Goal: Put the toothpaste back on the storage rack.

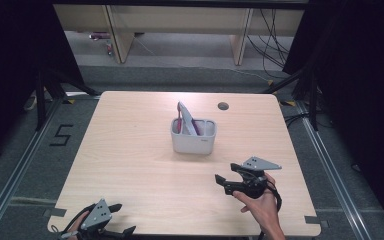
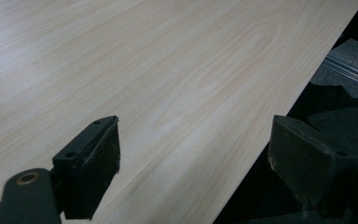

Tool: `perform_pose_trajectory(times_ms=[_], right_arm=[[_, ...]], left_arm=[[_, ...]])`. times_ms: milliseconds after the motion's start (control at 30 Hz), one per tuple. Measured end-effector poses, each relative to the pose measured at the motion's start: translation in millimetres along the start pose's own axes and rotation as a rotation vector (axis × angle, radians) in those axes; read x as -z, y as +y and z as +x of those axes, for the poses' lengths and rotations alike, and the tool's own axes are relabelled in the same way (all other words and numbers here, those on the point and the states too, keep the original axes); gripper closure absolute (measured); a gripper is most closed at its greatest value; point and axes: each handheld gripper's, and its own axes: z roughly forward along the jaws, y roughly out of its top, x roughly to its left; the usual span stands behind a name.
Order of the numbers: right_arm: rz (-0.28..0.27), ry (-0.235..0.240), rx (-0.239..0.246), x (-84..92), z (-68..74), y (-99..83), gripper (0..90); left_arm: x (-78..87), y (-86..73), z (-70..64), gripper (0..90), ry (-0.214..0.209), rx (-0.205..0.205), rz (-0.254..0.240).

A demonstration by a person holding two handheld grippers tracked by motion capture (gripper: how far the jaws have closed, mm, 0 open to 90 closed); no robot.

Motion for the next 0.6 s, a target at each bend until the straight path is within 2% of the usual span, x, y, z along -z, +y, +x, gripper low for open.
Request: perform_pose_trajectory(times_ms=[67,100,167,267,300,333,367,400,433,467,500,533,567,600], right_arm=[[0.001,0.000,-0.006,3.5,1.0,-3.3,26.0],[0.001,-0.008,-0.004,4.9,1.1,-5.3,25.9],[0.003,0.005,-0.010,7.5,1.9,-9.3,25.6],[0.011,-0.006,-0.035,10.7,4.4,-17.5,25.1],[0.013,-0.002,-0.015,10.3,3.0,-20.1,25.1],[0.025,-0.005,-0.042,11.7,5.1,-23.2,25.1],[0.028,-0.006,-0.021,10.5,3.4,-26.4,25.1],[0.041,-0.003,-0.042,10.4,4.4,-29.5,25.1],[0.051,-0.007,-0.043,10.4,4.8,-32.3,25.0],[0.049,-0.010,-0.029,9.9,3.7,-34.6,24.9],[0.058,-0.001,-0.055,9.5,5.4,-37.1,24.7],[0.059,0.003,-0.040,9.1,4.7,-38.9,24.4],[0.072,0.005,-0.092,10.4,9.0,-40.4,24.3],[0.060,0.001,-0.060,9.7,7.6,-41.8,24.2]], left_arm=[[0.7,0.4,-0.1,16.0,0.004,-0.004,0.006],[1.2,0.6,1.5,16.0,0.012,-0.020,0.024],[0.8,0.4,0.9,16.0,0.012,-0.014,0.021],[0.9,0.5,0.7,16.0,0.011,-0.016,0.020],[-0.4,0.2,-1.5,16.0,0.011,0.006,-0.005],[-0.5,0.5,-0.8,16.0,0.002,-0.004,-0.007],[-0.3,0.2,-1.2,16.0,0.008,-0.004,-0.007],[-0.6,-0.3,-1.1,16.0,0.008,-0.003,-0.011],[-1.0,-0.5,-1.0,16.0,0.010,-0.001,-0.017],[0.9,0.3,2.5,16.0,0.025,-0.048,0.011],[1.6,0.9,3.1,16.0,0.015,-0.053,0.012],[0.5,0.4,-0.6,16.0,0.010,-0.008,-0.011],[0.8,0.4,-0.8,16.0,0.009,-0.009,-0.009],[0.6,0.2,-0.6,16.0,0.005,-0.010,-0.012]])
